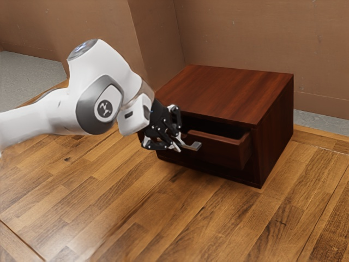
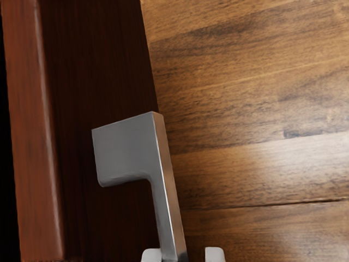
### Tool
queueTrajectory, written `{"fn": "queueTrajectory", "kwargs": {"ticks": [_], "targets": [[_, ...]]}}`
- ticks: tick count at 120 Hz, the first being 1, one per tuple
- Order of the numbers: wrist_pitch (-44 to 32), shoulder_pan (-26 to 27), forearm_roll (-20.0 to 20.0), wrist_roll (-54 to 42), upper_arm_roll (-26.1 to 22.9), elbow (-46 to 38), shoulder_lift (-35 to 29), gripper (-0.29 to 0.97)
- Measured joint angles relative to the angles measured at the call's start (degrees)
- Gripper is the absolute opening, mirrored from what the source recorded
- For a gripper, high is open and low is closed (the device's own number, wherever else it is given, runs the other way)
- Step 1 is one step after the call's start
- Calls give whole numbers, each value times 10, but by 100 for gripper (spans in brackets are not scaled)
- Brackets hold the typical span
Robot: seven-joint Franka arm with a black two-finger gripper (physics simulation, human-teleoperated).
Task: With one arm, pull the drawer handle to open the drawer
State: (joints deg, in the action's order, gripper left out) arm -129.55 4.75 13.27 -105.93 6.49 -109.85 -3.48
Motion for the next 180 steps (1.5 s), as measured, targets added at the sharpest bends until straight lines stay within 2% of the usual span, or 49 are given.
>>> {"fn": "queueTrajectory", "kwargs": {"ticks": [47, 142, 180], "targets": [[-26, -8, -40, 13, 1, -102, -95, -11], [-65, 18, -44, 27, 0, -227, -204, -9], [-60, 18, -48, 32, 0, -229, -207, 9]]}}
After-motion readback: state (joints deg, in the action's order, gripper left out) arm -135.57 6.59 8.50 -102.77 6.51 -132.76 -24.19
